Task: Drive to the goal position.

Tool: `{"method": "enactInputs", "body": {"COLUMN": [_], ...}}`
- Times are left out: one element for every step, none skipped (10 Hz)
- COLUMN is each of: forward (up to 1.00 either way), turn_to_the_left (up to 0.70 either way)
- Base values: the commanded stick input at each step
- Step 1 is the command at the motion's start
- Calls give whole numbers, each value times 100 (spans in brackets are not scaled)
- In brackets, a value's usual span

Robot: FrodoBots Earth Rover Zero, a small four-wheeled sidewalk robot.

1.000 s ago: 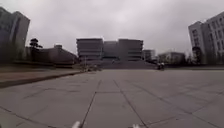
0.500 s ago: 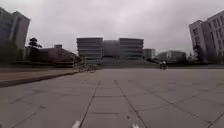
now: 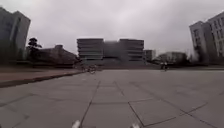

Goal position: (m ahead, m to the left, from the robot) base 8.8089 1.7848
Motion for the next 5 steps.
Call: {"method": "enactInputs", "body": {"forward": [70, 70, 70, 70, 70], "turn_to_the_left": [0, 0, 0, 0, 0]}}
